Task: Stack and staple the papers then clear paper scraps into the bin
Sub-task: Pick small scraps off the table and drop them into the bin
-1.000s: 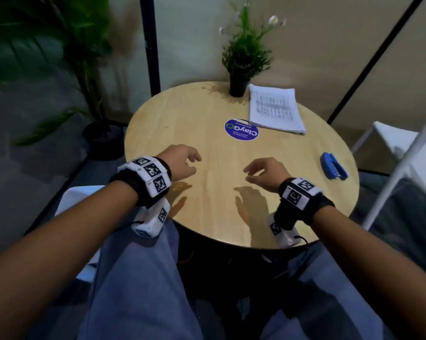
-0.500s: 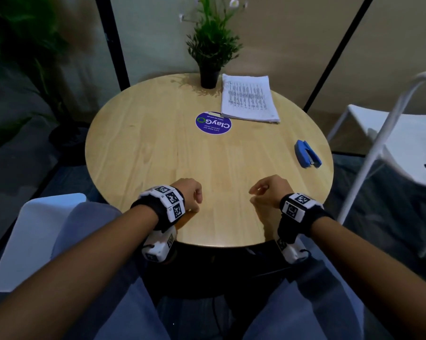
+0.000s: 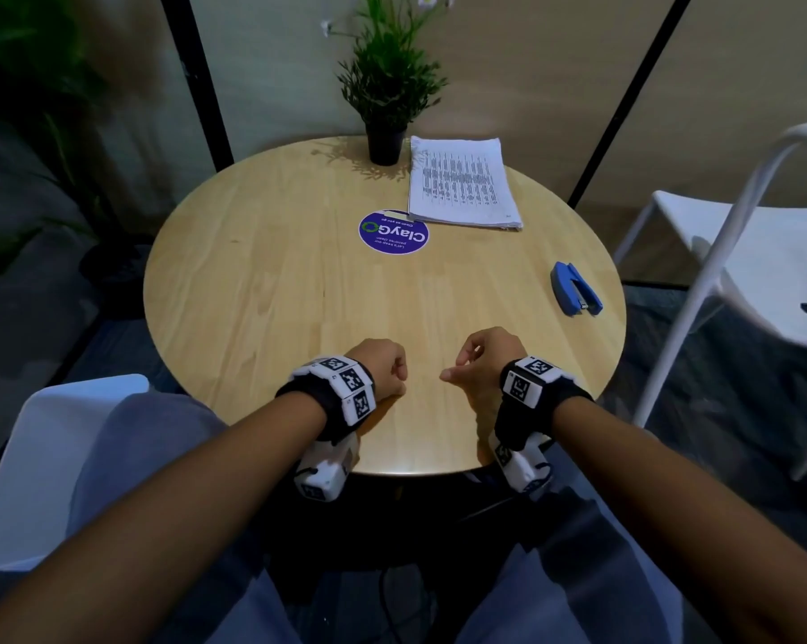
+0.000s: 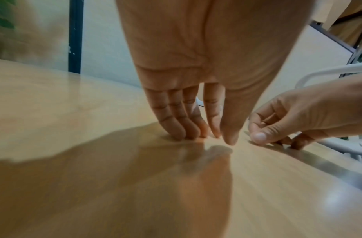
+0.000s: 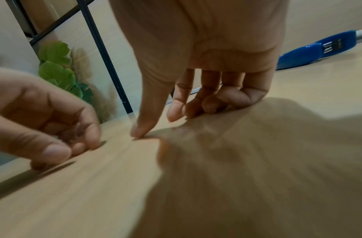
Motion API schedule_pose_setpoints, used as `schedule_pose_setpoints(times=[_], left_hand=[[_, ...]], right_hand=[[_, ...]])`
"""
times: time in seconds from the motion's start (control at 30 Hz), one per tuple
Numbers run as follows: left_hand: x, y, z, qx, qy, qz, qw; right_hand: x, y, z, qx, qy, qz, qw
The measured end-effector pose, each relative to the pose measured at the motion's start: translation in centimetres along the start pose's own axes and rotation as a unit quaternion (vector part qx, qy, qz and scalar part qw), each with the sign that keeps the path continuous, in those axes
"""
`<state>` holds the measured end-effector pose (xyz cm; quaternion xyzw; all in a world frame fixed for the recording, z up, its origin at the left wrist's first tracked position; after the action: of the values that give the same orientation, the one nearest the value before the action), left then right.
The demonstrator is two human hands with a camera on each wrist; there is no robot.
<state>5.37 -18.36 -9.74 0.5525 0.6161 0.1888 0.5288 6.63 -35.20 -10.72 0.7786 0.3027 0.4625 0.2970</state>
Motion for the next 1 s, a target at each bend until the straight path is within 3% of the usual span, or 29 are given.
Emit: schedule_pose_setpoints(times=[0.27, 0.57, 0.77, 1.0], left_hand=[[-3.2, -0.3, 2.8, -0.057, -0.005, -0.024, 0.998], [-3.4, 0.0, 4.2, -0.044, 0.014, -0.032, 0.998], [-2.8, 0.7, 3.6, -0.081, -0.002, -0.043, 0.996], [-3.4, 0.7, 3.3, -0.048, -0.018, 0.000, 0.999]], right_hand=[[-1.5, 1.0, 0.4, 0.095, 0.049, -0.004, 0.994], [-0.6, -0.3, 1.2, 0.051, 0.050, -0.061, 0.996], [0.4, -0.5, 1.6, 0.062, 0.046, -0.064, 0.995], [-0.2, 0.4, 1.0, 0.096, 0.071, -0.044, 0.992]])
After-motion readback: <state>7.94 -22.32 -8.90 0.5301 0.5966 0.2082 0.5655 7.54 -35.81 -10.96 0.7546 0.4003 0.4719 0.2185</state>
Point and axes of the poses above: each hand's wrist, its own z-axis towards the middle knuckle, its own y-axis out of the back of the hand, x = y × z, the point moved 9 cm from there along z, towards the middle knuckle, and after that the axes turned 2 degrees about -y, right-handed, at the moved point
